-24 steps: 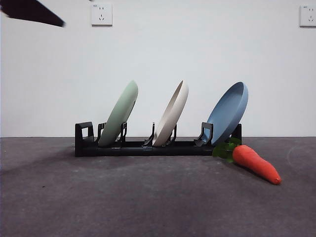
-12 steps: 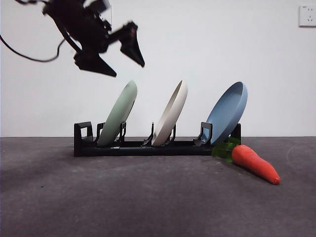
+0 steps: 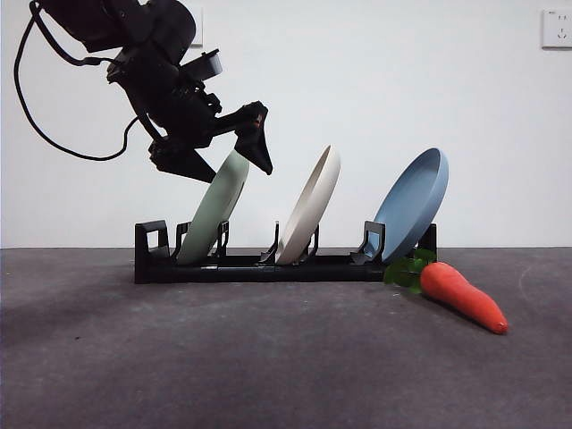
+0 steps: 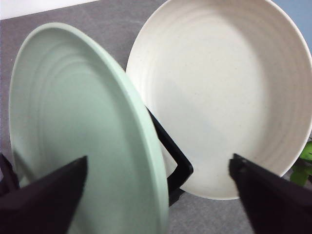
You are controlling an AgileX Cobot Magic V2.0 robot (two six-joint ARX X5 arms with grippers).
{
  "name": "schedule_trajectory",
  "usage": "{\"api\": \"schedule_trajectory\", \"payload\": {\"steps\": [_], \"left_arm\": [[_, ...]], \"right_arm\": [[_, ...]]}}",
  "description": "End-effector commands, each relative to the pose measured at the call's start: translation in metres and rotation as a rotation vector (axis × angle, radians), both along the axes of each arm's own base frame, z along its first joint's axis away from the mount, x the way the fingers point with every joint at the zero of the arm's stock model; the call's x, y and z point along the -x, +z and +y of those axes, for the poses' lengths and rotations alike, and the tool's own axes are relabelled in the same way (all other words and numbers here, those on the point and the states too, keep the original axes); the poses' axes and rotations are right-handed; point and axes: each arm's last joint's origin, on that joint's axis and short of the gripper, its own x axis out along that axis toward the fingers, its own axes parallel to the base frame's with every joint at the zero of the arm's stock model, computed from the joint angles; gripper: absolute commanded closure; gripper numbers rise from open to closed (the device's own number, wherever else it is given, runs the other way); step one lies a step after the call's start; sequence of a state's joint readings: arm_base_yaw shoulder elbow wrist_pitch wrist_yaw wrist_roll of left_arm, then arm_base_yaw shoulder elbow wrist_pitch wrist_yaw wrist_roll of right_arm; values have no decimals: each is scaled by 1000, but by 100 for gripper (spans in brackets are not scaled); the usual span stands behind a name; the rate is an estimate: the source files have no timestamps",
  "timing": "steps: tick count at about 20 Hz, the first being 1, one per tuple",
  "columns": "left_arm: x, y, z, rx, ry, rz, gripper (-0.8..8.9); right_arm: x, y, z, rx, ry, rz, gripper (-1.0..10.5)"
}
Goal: Take the green plate from the plate rack,put the plate on the table,take the carrot from the table,put the carrot in the plate
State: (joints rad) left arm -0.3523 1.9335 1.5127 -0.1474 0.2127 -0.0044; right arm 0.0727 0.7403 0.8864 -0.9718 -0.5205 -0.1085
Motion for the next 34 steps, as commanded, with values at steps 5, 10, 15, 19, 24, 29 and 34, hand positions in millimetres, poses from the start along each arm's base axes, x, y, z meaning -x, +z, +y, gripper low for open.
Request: {"api": "schedule_trajectory", "payload": {"steps": [5, 10, 15, 19, 24, 29, 34], "left_arm": [[0, -4, -1, -4, -7, 19, 793], [0, -4, -1, 12, -29, 24, 822], [3, 5, 1, 52, -1, 31, 822], [14, 34, 4, 95, -15, -35, 822], [41, 85, 14, 145, -13, -125, 822], [105, 141, 21, 89, -97, -187, 822], [183, 164, 7, -150, -194, -198, 821]], "right_arm": [[0, 1, 0, -2, -3, -5, 319], [0, 1, 0, -2, -3, -5, 319], [0, 1, 0, -2, -3, -5, 319], [0, 1, 0, -2, -3, -6, 319], [0, 1, 0, -3, -3, -6, 319], [0, 1, 0, -3, -3, -7, 319], [0, 1, 0, -3, -3, -9, 318]]}}
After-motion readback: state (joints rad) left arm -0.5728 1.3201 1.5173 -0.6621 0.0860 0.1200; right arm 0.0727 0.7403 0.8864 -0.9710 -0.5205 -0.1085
